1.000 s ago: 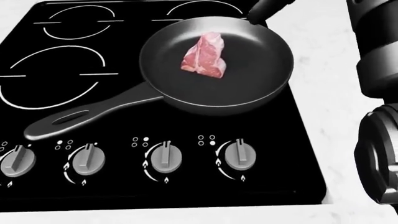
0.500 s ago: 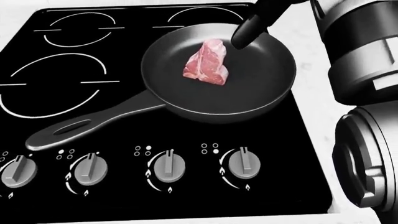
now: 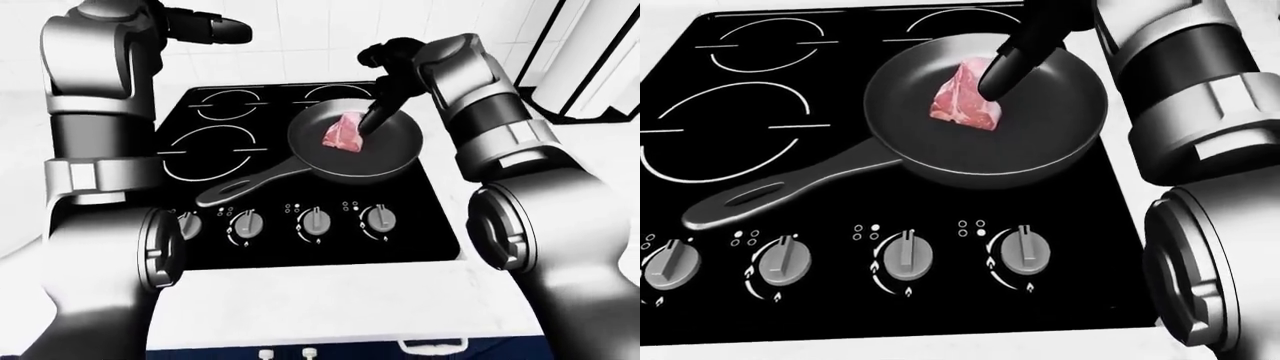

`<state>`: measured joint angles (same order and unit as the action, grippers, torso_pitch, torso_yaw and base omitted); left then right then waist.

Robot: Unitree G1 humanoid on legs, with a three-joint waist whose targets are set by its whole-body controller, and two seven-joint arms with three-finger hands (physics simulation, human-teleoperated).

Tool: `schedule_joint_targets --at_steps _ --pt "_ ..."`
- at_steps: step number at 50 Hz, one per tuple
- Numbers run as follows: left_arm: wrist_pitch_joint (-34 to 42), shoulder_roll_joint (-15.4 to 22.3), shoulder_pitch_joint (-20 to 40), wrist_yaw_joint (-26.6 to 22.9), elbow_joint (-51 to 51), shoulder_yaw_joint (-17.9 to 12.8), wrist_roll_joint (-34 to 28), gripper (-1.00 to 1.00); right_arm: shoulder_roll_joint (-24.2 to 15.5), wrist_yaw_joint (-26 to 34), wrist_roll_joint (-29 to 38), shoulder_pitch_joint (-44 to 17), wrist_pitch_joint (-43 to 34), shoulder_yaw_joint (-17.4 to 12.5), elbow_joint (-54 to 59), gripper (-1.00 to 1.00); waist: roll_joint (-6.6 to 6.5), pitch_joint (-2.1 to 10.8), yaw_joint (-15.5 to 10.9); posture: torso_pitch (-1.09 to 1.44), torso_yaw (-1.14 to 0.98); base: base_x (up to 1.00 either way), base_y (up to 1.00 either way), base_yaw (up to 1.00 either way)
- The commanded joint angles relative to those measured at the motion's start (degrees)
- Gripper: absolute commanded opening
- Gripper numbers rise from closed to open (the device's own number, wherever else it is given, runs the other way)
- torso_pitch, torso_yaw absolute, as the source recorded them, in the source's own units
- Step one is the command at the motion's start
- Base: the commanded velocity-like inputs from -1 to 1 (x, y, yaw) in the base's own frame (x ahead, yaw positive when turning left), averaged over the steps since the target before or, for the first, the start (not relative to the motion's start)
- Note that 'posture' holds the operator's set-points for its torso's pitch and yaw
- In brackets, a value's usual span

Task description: Pick the lamb chop from the pan and place it on the plate.

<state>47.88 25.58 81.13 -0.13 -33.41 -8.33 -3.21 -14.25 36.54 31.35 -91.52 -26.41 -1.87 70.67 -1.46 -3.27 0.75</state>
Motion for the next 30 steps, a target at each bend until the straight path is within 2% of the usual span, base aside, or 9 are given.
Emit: schedule_joint_targets --at_steps 1,8,30 --pt "-1.0 1.2 3.5 -0.2 1.7 -0.5 -0.1 1.0 -0.7 0.1 0.0 -3.6 0.5 -0.1 -2.4 1.0 -0.15 2.08 0.0 0.0 0.0 0.0 0.0 0.0" --pt "-1.8 2.2 3.1 -0.5 0.9 -0.6 -0.2 1.0 0.7 -0.9 -0.4 -2.3 1.1 0.1 -2.1 1.0 -0.4 2.05 0.1 0.0 0.0 0.0 0.0 0.0" --pt "1.7 0.6 3.1 -0.9 5.5 0.4 -1.6 1.0 1.9 -8.4 -2.5 -0.8 2.5 -0.6 -0.7 1.0 -0.25 2.23 0.0 0.0 0.0 0.0 0.0 0.0"
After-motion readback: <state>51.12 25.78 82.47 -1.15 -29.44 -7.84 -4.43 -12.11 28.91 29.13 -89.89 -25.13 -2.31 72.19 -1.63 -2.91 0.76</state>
